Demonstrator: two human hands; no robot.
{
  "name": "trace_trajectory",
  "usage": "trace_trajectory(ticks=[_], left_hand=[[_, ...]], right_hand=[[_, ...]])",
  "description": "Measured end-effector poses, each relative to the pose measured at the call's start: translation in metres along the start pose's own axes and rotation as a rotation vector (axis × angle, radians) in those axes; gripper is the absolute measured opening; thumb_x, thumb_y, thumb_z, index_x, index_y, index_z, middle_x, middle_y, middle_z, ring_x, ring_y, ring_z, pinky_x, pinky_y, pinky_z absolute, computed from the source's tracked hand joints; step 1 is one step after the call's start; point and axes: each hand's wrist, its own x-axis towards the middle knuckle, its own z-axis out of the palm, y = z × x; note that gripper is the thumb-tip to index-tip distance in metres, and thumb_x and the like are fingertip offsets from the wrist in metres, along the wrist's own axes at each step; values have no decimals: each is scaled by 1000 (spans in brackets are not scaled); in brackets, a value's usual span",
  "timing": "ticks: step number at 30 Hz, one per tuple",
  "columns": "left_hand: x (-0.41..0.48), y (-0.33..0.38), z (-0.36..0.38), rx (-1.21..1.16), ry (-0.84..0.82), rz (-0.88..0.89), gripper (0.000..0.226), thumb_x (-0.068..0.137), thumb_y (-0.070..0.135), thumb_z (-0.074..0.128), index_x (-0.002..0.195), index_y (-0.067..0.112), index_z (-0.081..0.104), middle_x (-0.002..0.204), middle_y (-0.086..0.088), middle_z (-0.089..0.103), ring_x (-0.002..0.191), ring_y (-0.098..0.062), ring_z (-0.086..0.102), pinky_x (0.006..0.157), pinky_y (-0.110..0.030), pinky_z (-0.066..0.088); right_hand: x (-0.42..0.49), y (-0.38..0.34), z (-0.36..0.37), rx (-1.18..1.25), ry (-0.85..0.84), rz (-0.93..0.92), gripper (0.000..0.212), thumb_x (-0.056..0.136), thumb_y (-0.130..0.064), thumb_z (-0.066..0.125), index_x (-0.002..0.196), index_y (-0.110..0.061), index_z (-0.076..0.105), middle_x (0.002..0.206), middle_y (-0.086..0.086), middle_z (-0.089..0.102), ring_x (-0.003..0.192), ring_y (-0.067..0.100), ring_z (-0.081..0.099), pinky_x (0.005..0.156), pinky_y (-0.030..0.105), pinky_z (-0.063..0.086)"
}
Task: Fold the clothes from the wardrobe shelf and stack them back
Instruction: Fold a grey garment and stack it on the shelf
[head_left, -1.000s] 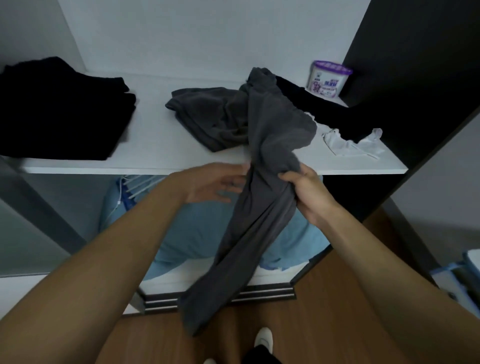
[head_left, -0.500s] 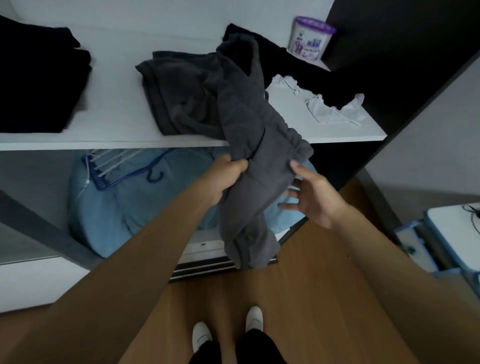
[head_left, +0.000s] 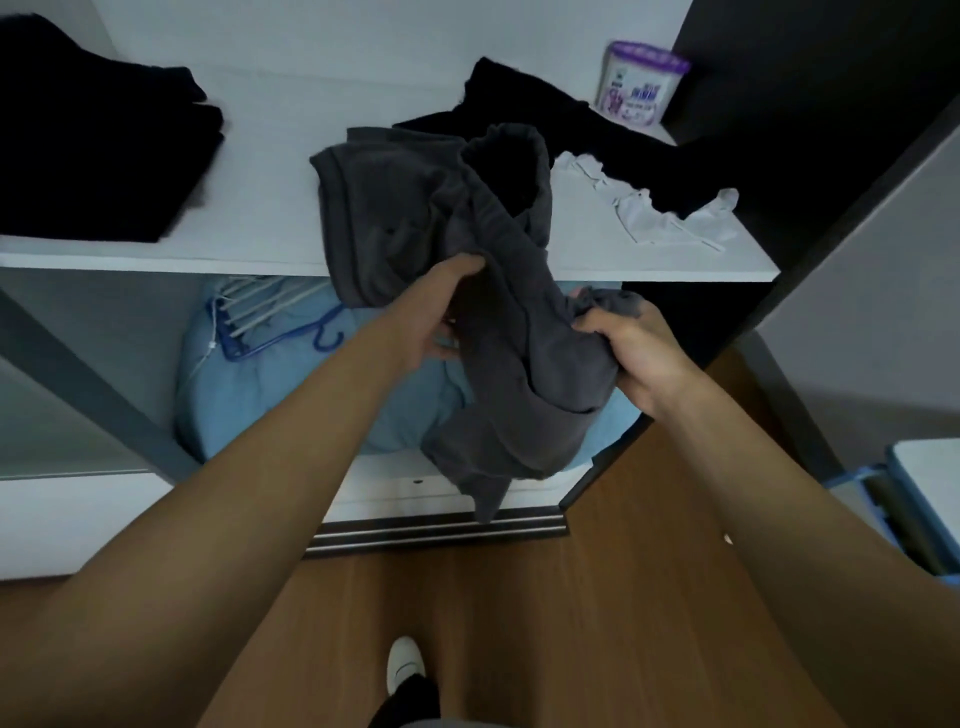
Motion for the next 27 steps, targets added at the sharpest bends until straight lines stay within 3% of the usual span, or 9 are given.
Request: trace_trajectory(ticks=[4, 8, 10, 13, 18, 20, 23, 25, 27], left_hand=[[-16, 0, 36, 21, -144, -69, 82, 63, 77, 69, 128, 28, 62, 122, 1, 70, 110, -24, 66, 84, -45, 55], [-26, -18, 78, 57, -13, -35, 42, 77, 36, 81, 110, 12, 72, 112, -12, 74, 97, -26, 72, 86, -42, 59], [-28, -33, 91, 169, 163, 39, 30, 77, 21, 78, 101, 6, 68, 98, -15, 74, 82, -24, 71, 66, -29, 60], [-38, -59, 104, 242, 218, 96, 28, 77, 17, 75, 102, 4, 66, 85, -10, 71, 74, -19, 69, 49, -19, 51], [-65, -98, 121, 380, 191, 78, 22, 72, 17, 76, 91, 10, 69, 81, -7, 74, 65, -13, 71, 50, -18, 51], [-80, -111, 124, 400, 179, 40, 25, 68, 18, 76, 90, 9, 69, 71, -4, 75, 58, -11, 71, 49, -20, 53], [-104, -125, 126, 427, 162, 0, 45, 52, 27, 73, 92, 7, 69, 77, -7, 76, 69, -17, 74, 60, -30, 60], [-116, -129, 126, 401, 121, -1, 43, 52, 26, 70, 90, 7, 71, 79, -8, 76, 70, -18, 74, 61, -27, 58], [-126, -130, 127, 409, 66, -8, 35, 56, 23, 69, 87, 8, 71, 75, -7, 75, 68, -18, 73, 59, -24, 55]], right_hand=[[-26, -7, -19, -415, -87, -201, 32, 78, 11, 61, 88, -15, 75, 86, -5, 72, 83, 2, 67, 76, 18, 52], [-60, -2, -34, -702, -314, -338, 32, 79, 7, 66, 95, -20, 73, 95, -19, 65, 85, -14, 59, 76, 2, 40], [-77, 6, -47, -701, -372, -347, 34, 79, 7, 66, 102, -17, 73, 100, -15, 64, 91, -9, 59, 79, 5, 42], [-100, 21, -68, -637, -417, -314, 38, 81, 6, 65, 106, -22, 73, 102, -18, 65, 92, -9, 60, 77, 5, 43], [-129, 40, -105, -598, -541, -136, 22, 94, -9, 64, 105, -25, 75, 102, -19, 69, 92, -13, 60, 76, 6, 44], [-136, 41, -118, -574, -539, -102, 15, 97, -21, 63, 99, -19, 77, 93, -8, 75, 88, -5, 66, 78, 12, 49], [-143, 41, -128, -582, -227, -349, 17, 94, -22, 65, 89, -11, 77, 84, 3, 75, 81, 9, 68, 80, 29, 55], [-147, 44, -128, -744, -171, -557, 13, 92, -22, 68, 98, -13, 75, 102, -1, 70, 99, 9, 63, 90, 31, 50], [-150, 54, -127, -994, -248, -608, 27, 87, -29, 73, 110, -15, 70, 130, 3, 58, 125, 18, 49, 106, 39, 38]])
